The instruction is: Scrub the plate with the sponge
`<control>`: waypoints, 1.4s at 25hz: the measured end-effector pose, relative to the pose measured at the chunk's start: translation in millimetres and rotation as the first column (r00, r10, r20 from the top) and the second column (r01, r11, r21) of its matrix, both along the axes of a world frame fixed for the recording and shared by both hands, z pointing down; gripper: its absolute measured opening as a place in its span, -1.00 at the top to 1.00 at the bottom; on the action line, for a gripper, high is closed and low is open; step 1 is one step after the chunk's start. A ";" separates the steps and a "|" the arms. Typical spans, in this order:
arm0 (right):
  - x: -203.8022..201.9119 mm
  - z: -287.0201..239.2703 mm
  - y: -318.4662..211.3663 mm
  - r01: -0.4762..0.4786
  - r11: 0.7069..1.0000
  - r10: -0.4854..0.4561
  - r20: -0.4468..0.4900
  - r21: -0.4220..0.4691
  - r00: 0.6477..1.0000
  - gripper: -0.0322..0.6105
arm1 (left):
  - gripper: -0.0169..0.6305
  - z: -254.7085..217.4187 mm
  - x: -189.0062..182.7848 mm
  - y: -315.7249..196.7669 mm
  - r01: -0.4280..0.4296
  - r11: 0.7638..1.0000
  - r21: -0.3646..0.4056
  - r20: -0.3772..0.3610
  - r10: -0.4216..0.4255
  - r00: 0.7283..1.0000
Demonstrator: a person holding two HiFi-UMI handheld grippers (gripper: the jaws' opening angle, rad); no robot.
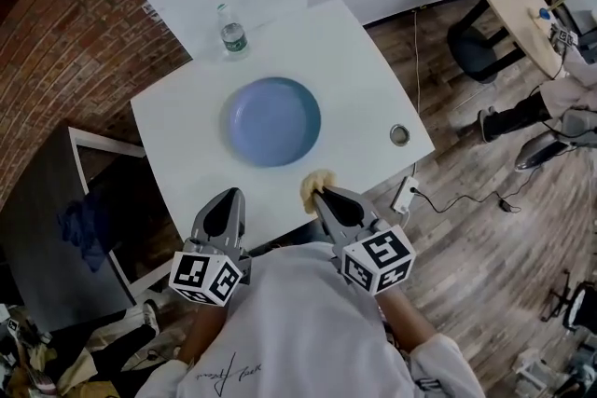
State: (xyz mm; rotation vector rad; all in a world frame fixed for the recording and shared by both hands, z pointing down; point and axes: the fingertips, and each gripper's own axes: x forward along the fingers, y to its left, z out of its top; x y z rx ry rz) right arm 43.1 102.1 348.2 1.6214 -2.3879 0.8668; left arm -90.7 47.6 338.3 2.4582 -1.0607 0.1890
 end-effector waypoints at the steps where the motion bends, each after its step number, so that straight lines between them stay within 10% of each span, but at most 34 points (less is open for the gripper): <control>1: 2.3 2.6 -3.3 0.013 1.000 -0.013 0.001 -0.004 1.000 0.81 | 0.91 3.0 1.2 -1.3 0.012 1.000 -0.004 0.005 -0.012 1.000; 35: 29.8 119.9 -121.5 0.149 0.957 -0.189 -0.147 -0.247 0.971 0.84 | 0.91 123.0 -21.5 -85.8 0.256 0.941 -0.221 0.125 -0.233 0.964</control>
